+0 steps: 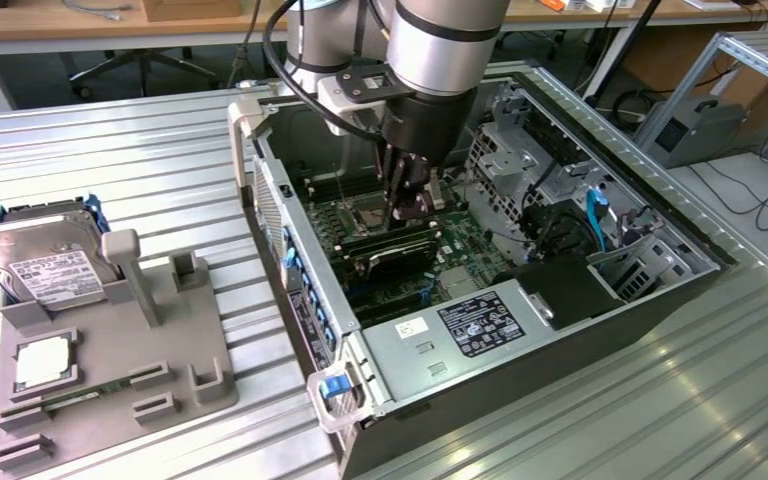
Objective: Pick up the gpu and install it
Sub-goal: 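Press down on the gpu until it lock into place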
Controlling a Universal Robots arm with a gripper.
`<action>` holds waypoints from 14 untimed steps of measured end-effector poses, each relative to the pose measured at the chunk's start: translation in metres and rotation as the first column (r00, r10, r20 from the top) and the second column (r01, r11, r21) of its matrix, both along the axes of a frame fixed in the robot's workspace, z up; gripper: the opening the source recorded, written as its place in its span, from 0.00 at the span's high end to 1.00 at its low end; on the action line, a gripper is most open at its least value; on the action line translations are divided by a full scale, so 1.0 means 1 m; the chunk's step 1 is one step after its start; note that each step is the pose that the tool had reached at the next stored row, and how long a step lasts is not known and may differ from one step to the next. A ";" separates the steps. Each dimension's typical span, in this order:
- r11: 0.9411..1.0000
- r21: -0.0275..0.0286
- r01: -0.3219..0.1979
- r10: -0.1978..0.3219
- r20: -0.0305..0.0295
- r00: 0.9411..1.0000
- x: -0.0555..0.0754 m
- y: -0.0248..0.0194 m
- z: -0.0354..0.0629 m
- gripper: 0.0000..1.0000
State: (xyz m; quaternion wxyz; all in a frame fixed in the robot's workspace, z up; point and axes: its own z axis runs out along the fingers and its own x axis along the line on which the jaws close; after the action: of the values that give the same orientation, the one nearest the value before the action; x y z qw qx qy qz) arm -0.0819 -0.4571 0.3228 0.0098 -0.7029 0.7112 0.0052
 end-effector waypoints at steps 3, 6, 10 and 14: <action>1.000 0.000 0.000 0.000 0.000 1.000 0.000 0.0000 -0.0049 0.89; 1.000 0.000 0.000 0.000 0.000 1.000 0.000 0.0000 -0.0105 0.89; 1.000 0.000 0.000 0.000 0.000 1.000 0.000 0.0000 -0.0206 0.89; 1.000 0.000 0.001 -0.001 0.000 1.000 0.000 0.0000 -0.0276 0.89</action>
State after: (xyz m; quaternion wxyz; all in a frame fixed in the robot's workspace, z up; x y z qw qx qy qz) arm -0.0820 -0.4571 0.2952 0.0098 -0.7027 0.7114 0.0053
